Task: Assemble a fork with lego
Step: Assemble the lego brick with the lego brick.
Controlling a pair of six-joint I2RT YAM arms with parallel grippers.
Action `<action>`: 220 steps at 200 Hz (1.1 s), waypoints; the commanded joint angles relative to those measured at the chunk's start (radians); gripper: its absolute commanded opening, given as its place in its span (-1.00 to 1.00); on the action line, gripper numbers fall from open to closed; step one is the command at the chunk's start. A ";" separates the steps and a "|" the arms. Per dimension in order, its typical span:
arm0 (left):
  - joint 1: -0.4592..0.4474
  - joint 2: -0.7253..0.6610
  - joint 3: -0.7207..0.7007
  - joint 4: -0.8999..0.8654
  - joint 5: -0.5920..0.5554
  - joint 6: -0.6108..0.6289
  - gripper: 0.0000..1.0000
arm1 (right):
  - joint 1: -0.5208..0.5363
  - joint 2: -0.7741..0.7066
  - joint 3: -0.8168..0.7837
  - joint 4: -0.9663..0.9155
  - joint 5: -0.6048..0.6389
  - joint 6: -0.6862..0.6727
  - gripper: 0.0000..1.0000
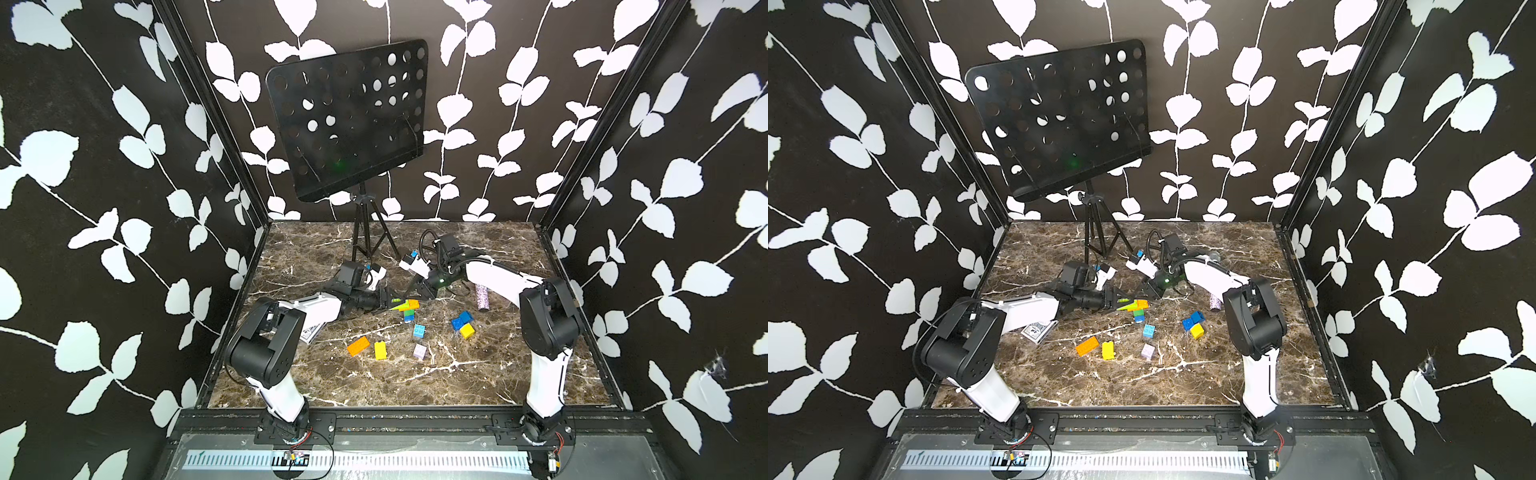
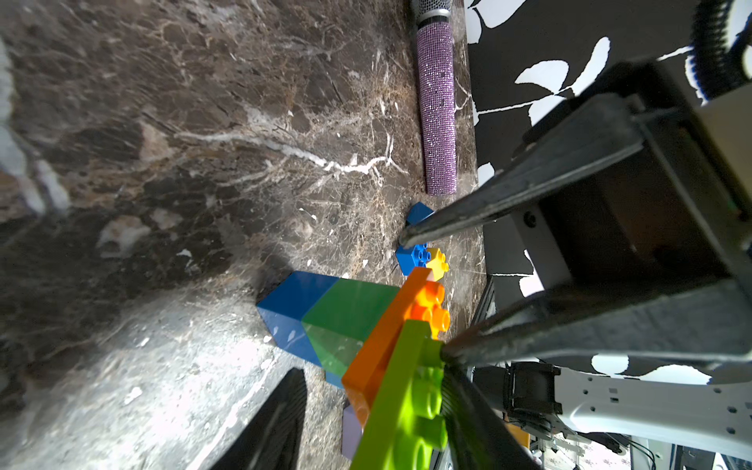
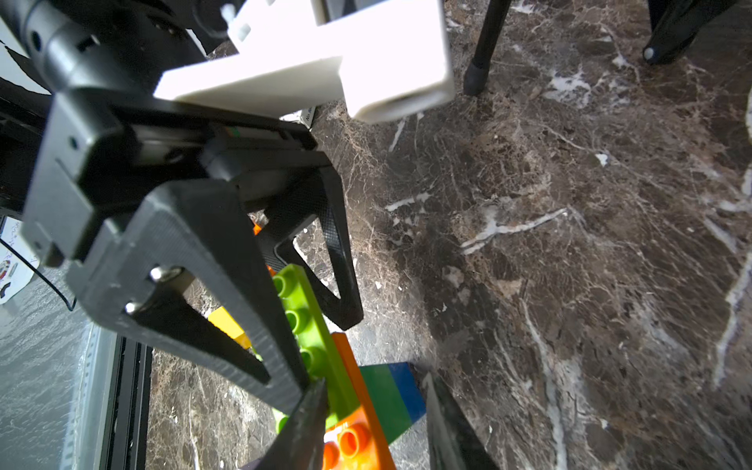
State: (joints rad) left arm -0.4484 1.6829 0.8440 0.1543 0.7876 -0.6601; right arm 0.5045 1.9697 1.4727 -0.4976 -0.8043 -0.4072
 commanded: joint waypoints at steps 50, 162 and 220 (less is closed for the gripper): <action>-0.009 -0.005 -0.045 -0.037 -0.063 0.012 -0.02 | 0.009 0.002 -0.057 0.028 0.051 -0.003 -0.17; -0.024 -0.011 0.059 -0.254 -0.130 0.096 0.15 | 0.005 -0.065 -0.050 0.099 0.007 0.078 -0.05; -0.015 -0.042 0.096 -0.175 -0.116 0.039 0.49 | -0.015 -0.129 -0.077 0.197 -0.032 0.162 0.11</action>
State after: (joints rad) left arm -0.4648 1.6806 0.9176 -0.0208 0.6876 -0.5968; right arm 0.4973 1.8965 1.4048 -0.3588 -0.8055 -0.2832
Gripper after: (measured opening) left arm 0.722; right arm 0.552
